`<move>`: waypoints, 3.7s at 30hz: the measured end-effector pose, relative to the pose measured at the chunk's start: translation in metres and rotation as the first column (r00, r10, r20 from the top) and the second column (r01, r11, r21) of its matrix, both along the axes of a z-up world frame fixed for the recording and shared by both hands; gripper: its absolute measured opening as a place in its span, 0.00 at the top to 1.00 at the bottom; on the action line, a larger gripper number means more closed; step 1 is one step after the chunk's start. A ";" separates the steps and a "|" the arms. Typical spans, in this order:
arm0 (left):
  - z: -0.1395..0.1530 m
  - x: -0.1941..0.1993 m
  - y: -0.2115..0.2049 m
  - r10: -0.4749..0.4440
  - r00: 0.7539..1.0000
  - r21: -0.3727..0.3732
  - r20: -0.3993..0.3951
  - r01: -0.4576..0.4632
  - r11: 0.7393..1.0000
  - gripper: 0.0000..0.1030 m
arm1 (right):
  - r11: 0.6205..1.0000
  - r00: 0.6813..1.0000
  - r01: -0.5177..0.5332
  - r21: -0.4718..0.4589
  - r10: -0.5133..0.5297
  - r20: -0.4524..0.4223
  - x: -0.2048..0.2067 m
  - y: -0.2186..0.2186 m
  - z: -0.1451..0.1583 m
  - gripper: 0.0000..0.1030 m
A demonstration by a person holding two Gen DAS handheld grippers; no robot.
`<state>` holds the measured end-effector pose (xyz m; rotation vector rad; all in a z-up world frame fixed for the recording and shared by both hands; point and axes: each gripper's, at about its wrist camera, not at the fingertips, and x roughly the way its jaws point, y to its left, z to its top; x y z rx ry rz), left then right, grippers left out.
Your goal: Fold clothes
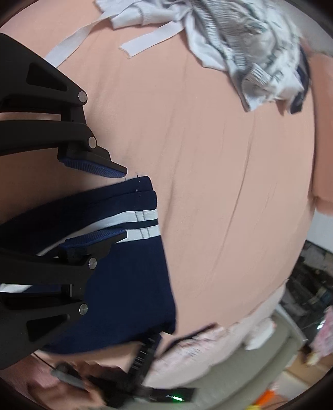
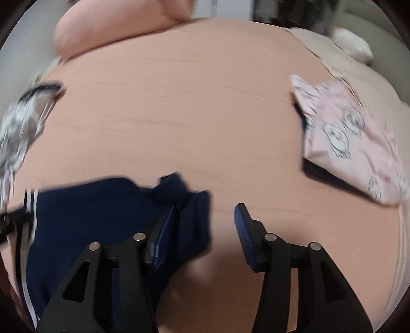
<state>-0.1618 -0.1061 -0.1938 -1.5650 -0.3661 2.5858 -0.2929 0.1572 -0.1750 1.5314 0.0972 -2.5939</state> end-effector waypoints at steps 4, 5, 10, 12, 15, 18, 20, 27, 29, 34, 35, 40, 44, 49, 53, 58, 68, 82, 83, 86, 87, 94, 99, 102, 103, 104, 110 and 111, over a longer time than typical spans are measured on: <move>0.000 -0.004 0.002 0.012 1.000 -0.003 0.001 -0.012 1.000 0.57 | 0.997 0.997 0.074 0.001 -0.074 -0.037 -0.001 0.011 0.004 0.45; 0.000 -0.004 -0.001 0.025 1.000 0.018 0.001 -0.025 1.000 0.57 | 0.998 0.995 0.069 0.002 -0.068 -0.070 0.003 0.014 0.009 0.49; 0.001 -0.008 -0.005 0.061 0.998 0.073 0.009 -0.062 0.995 0.56 | 0.973 0.992 0.114 -0.199 -0.121 -0.024 0.007 0.044 0.024 0.49; 0.002 -0.008 0.001 0.035 0.999 0.117 0.026 -0.038 0.992 0.55 | 0.941 0.995 0.069 -0.331 -0.039 0.097 0.013 0.045 0.016 0.50; 0.005 -0.001 0.008 0.008 0.999 0.169 0.053 -0.017 0.985 0.55 | 0.941 0.995 0.009 -0.338 0.026 0.097 0.043 0.038 0.021 0.50; 0.015 0.030 0.019 -0.044 0.996 0.153 0.073 0.032 0.988 0.55 | 0.947 0.990 -0.065 -0.314 0.101 0.100 0.083 0.037 0.023 0.50; 0.019 0.049 0.024 -0.068 0.994 0.126 0.085 0.057 0.990 0.55 | 0.952 0.979 -0.135 -0.275 0.171 0.113 0.110 0.025 0.026 0.50; 0.022 0.095 0.033 -0.085 0.986 0.038 0.144 0.080 0.996 0.52 | 0.969 0.961 -0.207 -0.137 0.228 0.155 0.189 0.001 -0.001 0.51; 0.023 0.108 0.036 -0.088 0.983 0.013 0.161 0.087 0.996 0.47 | 0.968 0.967 -0.185 -0.171 0.210 0.143 0.197 0.012 0.001 0.51; 0.018 0.128 0.034 -0.091 0.981 0.065 0.169 0.081 0.995 0.44 | 0.950 0.982 -0.143 -0.277 0.170 0.077 0.214 0.038 0.015 0.49; 0.017 0.131 0.033 -0.091 0.982 0.088 0.166 0.077 0.993 0.44 | 0.944 0.984 -0.137 -0.299 0.165 0.069 0.216 0.041 0.016 0.49; 0.013 0.141 0.024 -0.068 0.985 0.158 0.158 0.043 0.987 0.45 | 0.953 0.979 -0.121 -0.277 0.160 0.123 0.215 0.019 -0.010 0.51; 0.025 0.145 0.005 0.004 0.992 0.154 0.128 -0.024 0.988 0.45 | 0.962 0.982 -0.132 -0.241 0.159 0.098 0.228 0.027 0.005 0.50; 0.011 0.145 -0.005 -0.033 0.988 0.393 0.149 -0.029 0.919 0.47 | 0.916 0.979 -0.106 -0.387 0.164 0.120 0.227 0.032 0.001 0.48; 0.003 0.151 0.004 -0.065 0.984 0.406 0.167 -0.009 0.914 0.46 | 0.910 0.970 -0.116 -0.399 0.191 0.153 0.227 0.025 -0.007 0.54; 0.011 0.150 -0.006 -0.037 0.987 0.361 0.157 -0.023 0.932 0.78 | 0.907 0.968 -0.124 -0.402 0.200 0.152 0.232 0.020 -0.002 0.76; 0.026 0.143 -0.030 0.019 0.992 0.288 0.128 -0.055 0.956 0.43 | 0.922 0.962 -0.137 -0.361 0.211 0.172 0.249 0.014 0.015 0.63; 0.005 0.037 -0.013 -0.027 0.996 0.223 0.080 0.008 0.975 0.48 | 0.868 0.977 0.132 -0.478 -0.033 0.209 0.126 0.072 -0.014 0.42; 0.006 0.036 -0.011 -0.035 0.997 0.212 0.072 0.019 0.977 0.54 | 0.856 0.978 0.121 -0.502 -0.017 0.207 0.121 0.069 -0.016 0.39; 0.005 0.030 -0.006 -0.048 0.997 0.187 0.061 0.035 0.982 0.75 | 0.860 0.982 0.086 -0.502 0.013 0.190 0.108 0.053 -0.024 0.41; 0.004 0.028 -0.005 -0.047 0.997 0.184 0.063 0.035 0.982 0.78 | 0.881 0.983 0.089 -0.465 -0.003 0.183 0.105 0.050 -0.026 0.68; 0.015 0.024 -0.004 -0.071 0.997 0.180 0.036 0.064 0.982 0.85 | 0.910 0.996 0.062 -0.410 -0.033 0.078 0.108 0.058 -0.002 0.92; 0.011 0.004 -0.003 -0.024 0.998 0.195 0.064 0.011 0.981 0.84 | 0.913 0.997 0.074 -0.401 -0.053 0.063 0.093 0.072 0.013 0.85; 0.008 0.005 -0.002 0.033 0.993 0.191 0.117 -0.055 0.980 0.82 | 0.942 0.985 0.108 -0.317 -0.058 0.164 0.084 0.071 -0.003 0.69; 0.013 0.012 0.000 0.028 0.995 0.205 0.098 -0.048 0.978 0.79 | 0.951 0.984 0.112 -0.287 -0.066 0.167 0.088 0.072 -0.004 0.68; 0.019 0.022 0.004 0.012 0.997 0.211 0.081 -0.029 0.977 0.74 | 0.955 0.989 0.110 -0.276 -0.076 0.128 0.099 0.074 0.003 0.67; 0.029 0.075 0.030 -0.061 0.997 0.227 0.057 0.047 0.973 0.47 | 0.964 0.988 -0.023 -0.266 0.062 0.141 0.174 0.035 0.013 0.62; 0.024 0.079 0.033 -0.063 0.995 0.192 0.075 0.048 0.980 0.47 | 0.972 0.985 -0.056 -0.230 0.091 0.145 0.183 0.026 0.009 0.62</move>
